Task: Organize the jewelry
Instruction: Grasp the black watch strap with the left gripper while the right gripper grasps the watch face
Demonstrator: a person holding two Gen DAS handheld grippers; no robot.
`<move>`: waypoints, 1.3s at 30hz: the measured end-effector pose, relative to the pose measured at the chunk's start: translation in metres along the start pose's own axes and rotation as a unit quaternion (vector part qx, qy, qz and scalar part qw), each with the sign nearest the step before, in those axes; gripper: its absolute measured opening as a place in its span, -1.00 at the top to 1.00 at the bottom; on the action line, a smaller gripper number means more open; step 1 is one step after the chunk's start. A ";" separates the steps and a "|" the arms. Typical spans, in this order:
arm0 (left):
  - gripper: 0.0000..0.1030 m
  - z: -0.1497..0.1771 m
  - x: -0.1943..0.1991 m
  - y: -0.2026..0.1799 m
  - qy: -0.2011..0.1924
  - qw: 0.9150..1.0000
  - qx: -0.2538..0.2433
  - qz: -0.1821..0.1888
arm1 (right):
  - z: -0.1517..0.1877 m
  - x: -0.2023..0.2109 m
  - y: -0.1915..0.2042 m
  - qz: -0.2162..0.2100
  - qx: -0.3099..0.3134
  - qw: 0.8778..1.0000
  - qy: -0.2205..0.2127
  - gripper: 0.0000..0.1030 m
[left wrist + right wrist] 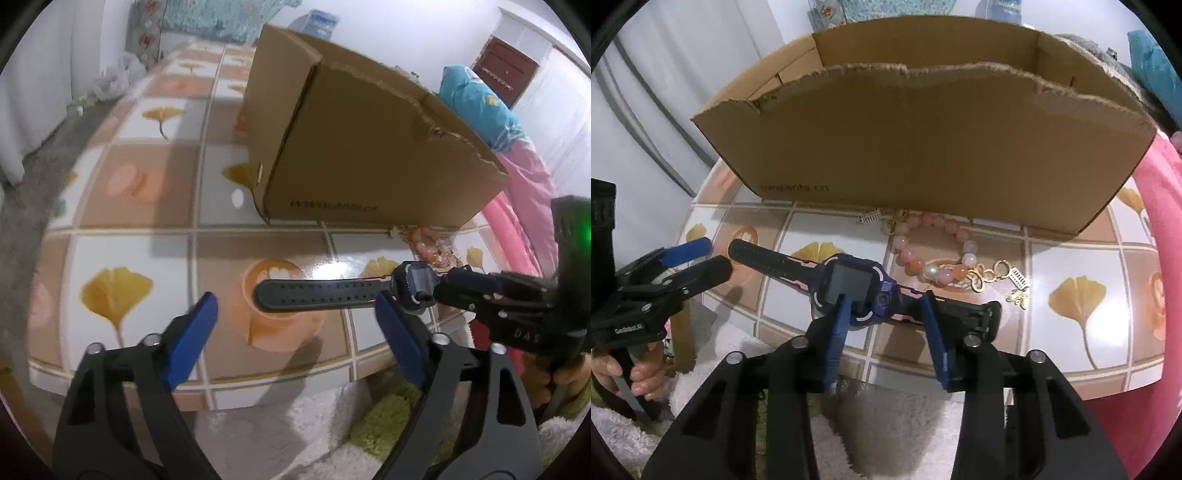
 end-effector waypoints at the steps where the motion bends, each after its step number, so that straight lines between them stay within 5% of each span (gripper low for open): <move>1: -0.48 0.000 -0.001 -0.002 -0.002 1.000 -0.001 0.001 | 0.000 -0.002 0.000 0.001 0.001 1.000 0.001 0.27; 10: -0.48 -0.003 -0.009 -0.012 -0.003 0.999 -0.009 0.037 | -0.001 -0.009 0.011 -0.004 0.000 1.000 -0.004 0.27; 14: -0.48 -0.004 -0.009 -0.015 0.004 0.995 0.006 0.100 | -0.001 -0.009 0.011 -0.008 0.001 1.000 -0.005 0.27; 20: -0.35 -0.006 -0.010 -0.023 -0.001 0.992 0.020 0.121 | 0.002 -0.008 0.008 -0.015 0.001 1.000 -0.008 0.27; 29: 0.27 -0.011 -0.021 -0.041 0.005 0.998 -0.009 0.067 | 0.005 -0.007 0.004 -0.018 0.002 1.000 -0.014 0.26; 39: 0.38 -0.009 -0.021 -0.055 -0.004 0.999 -0.050 -0.020 | 0.018 0.018 -0.013 -0.049 -0.005 0.998 -0.040 0.26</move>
Point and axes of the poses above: each gripper's, at about its wrist camera, not at the fingertips, and x roughly against the way its jaws point, y to its left, z to its underside, the point moved 1 cm from there along -x, roughly the way its jaws point, and after that the axes turned 9 degrees about y, right-handed, at the moved point
